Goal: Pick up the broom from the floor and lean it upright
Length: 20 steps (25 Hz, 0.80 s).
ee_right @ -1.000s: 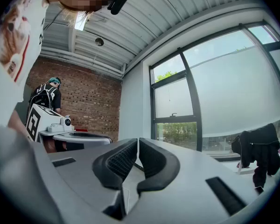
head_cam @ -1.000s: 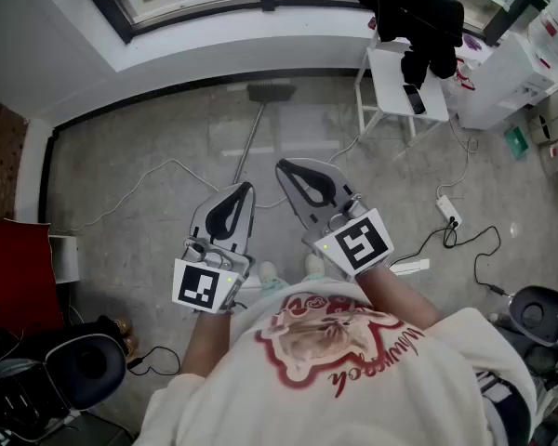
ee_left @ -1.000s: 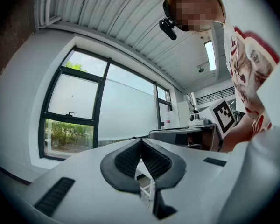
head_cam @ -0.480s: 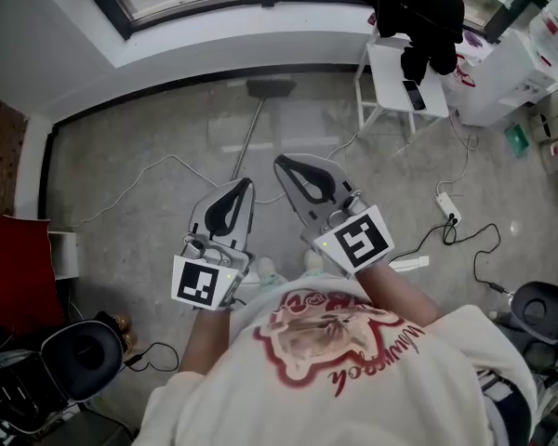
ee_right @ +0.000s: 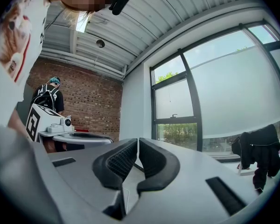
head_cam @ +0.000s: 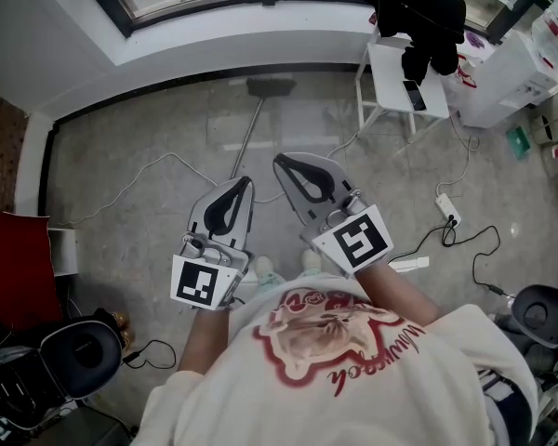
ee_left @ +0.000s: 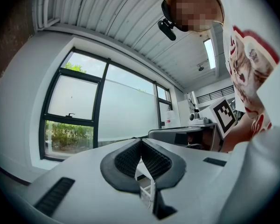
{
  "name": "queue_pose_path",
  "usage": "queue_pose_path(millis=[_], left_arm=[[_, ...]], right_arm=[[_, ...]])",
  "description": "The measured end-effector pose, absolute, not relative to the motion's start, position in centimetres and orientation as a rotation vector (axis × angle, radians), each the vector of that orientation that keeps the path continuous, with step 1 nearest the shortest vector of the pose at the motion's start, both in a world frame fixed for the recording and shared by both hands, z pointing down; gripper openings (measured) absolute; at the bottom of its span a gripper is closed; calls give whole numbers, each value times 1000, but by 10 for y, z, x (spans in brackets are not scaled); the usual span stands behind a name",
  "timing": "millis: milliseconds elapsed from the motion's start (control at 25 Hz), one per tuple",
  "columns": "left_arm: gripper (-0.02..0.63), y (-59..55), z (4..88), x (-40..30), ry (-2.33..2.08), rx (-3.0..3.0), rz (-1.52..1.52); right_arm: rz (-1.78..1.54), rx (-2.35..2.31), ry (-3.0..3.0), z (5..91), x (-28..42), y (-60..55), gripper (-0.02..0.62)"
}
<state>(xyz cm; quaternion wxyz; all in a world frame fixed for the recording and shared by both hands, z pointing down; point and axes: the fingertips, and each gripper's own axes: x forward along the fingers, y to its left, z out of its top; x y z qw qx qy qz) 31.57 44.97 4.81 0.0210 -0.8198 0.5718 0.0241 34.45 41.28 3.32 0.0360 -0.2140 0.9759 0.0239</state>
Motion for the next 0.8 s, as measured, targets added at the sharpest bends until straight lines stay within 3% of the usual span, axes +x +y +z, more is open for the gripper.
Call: queue_pose_path(millis=[800], left_arm=[[21,441,52,322,1972,-2340,49]], right_arm=[[28,-478,2990,32,370,393,32]])
